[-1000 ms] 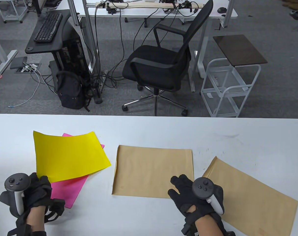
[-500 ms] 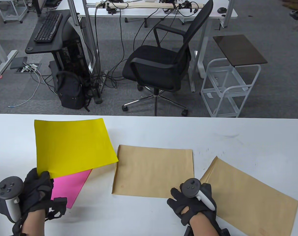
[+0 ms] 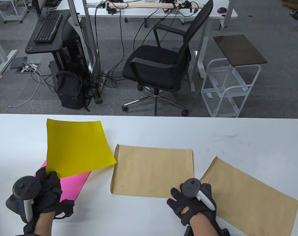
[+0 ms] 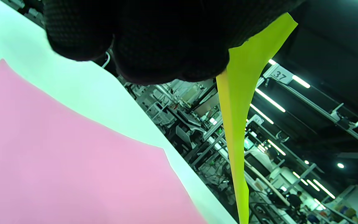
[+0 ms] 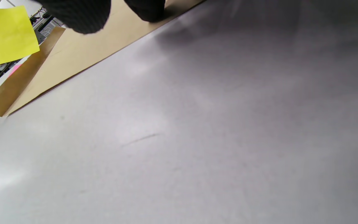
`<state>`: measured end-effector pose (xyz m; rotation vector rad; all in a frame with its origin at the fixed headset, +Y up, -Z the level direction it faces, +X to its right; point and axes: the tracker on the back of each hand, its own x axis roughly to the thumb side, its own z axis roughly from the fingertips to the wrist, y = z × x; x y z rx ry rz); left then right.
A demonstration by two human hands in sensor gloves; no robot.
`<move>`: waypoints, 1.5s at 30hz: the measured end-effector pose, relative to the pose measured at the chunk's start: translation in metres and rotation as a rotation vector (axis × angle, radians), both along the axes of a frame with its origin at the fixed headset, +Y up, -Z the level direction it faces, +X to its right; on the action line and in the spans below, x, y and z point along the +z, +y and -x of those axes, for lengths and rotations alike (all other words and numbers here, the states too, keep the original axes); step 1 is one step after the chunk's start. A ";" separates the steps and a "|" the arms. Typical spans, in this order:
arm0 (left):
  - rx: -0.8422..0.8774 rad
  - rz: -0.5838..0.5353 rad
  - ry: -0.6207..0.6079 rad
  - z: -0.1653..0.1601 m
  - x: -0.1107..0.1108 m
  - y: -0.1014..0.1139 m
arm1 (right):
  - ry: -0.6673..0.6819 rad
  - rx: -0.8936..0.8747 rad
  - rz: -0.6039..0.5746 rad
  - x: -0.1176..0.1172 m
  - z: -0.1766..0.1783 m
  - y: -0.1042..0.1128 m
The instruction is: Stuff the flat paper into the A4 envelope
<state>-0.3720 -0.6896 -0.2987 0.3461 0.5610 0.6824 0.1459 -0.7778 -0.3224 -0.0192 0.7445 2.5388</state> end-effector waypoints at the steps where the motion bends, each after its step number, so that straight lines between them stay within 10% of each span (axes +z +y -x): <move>1: -0.029 0.000 0.004 -0.002 0.000 0.000 | 0.000 0.000 0.000 0.000 0.000 0.000; 14: -0.123 -0.013 -0.064 -0.020 -0.008 -0.003 | -0.001 -0.003 0.004 0.000 0.000 -0.001; 45: 0.271 0.263 -0.299 0.040 -0.015 -0.022 | 0.001 -0.004 0.012 0.000 0.000 -0.002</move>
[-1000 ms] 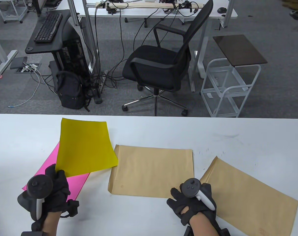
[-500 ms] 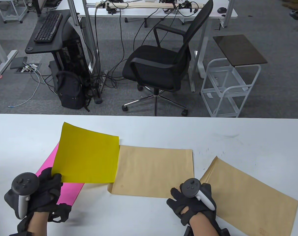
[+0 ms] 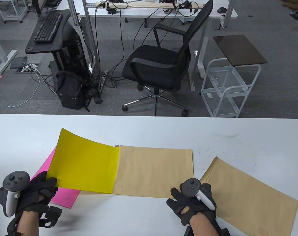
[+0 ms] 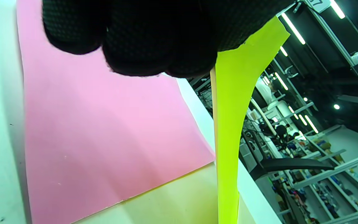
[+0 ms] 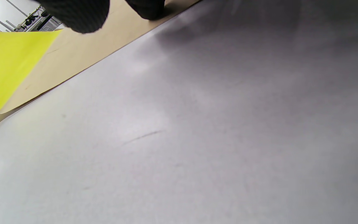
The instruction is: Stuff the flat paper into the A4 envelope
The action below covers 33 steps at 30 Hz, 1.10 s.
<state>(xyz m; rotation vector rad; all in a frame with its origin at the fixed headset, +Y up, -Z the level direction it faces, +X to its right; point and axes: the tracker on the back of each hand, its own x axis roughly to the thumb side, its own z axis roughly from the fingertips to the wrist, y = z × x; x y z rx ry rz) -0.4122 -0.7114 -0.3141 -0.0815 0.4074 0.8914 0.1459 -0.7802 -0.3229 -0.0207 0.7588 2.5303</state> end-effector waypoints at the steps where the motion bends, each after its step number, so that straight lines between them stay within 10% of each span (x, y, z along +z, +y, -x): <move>1: 0.000 0.003 -0.003 0.000 0.000 -0.001 | 0.000 0.000 0.000 0.000 0.000 0.000; 33: 0.012 0.083 -0.098 -0.027 -0.022 -0.039 | -0.006 -0.020 0.005 -0.001 -0.003 0.000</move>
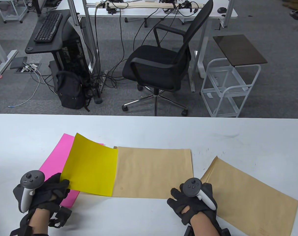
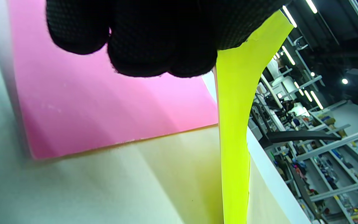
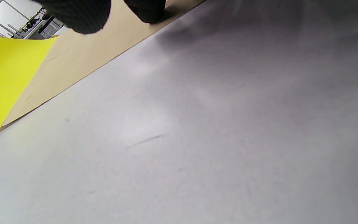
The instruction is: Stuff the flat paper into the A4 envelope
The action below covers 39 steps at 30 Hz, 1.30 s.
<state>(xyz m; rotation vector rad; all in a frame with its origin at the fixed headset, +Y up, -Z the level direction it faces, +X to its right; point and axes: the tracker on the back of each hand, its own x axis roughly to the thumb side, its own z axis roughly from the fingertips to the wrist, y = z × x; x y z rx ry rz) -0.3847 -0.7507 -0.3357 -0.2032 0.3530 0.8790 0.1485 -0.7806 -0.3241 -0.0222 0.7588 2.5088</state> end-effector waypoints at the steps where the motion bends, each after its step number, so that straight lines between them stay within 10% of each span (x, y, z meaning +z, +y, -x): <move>1: -0.008 -0.008 0.001 -0.002 -0.001 -0.002 | 0.000 0.000 0.000 0.000 0.000 0.000; 39: -0.194 0.014 -0.132 -0.070 -0.017 -0.027 | 0.006 -0.003 -0.001 0.000 0.000 0.000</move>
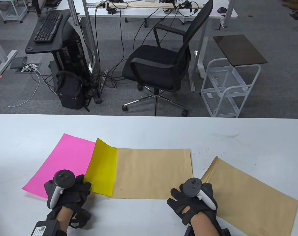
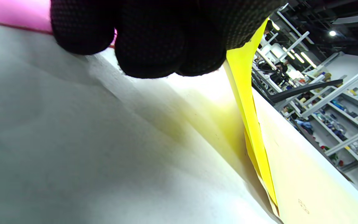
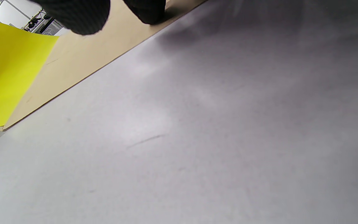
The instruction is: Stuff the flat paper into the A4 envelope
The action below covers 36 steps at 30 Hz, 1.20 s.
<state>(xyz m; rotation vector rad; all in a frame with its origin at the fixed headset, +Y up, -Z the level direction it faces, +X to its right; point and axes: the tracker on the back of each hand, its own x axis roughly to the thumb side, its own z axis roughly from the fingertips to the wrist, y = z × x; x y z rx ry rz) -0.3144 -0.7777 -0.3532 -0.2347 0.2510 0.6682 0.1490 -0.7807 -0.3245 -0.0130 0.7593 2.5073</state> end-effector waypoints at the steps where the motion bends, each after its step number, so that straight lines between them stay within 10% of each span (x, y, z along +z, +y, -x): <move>1: -0.009 0.003 0.000 -0.002 0.000 0.000 | 0.000 -0.001 0.001 0.000 0.000 0.000; 36: -0.502 -0.047 0.039 -0.037 0.001 0.009 | -0.056 0.050 -0.004 0.000 -0.009 0.005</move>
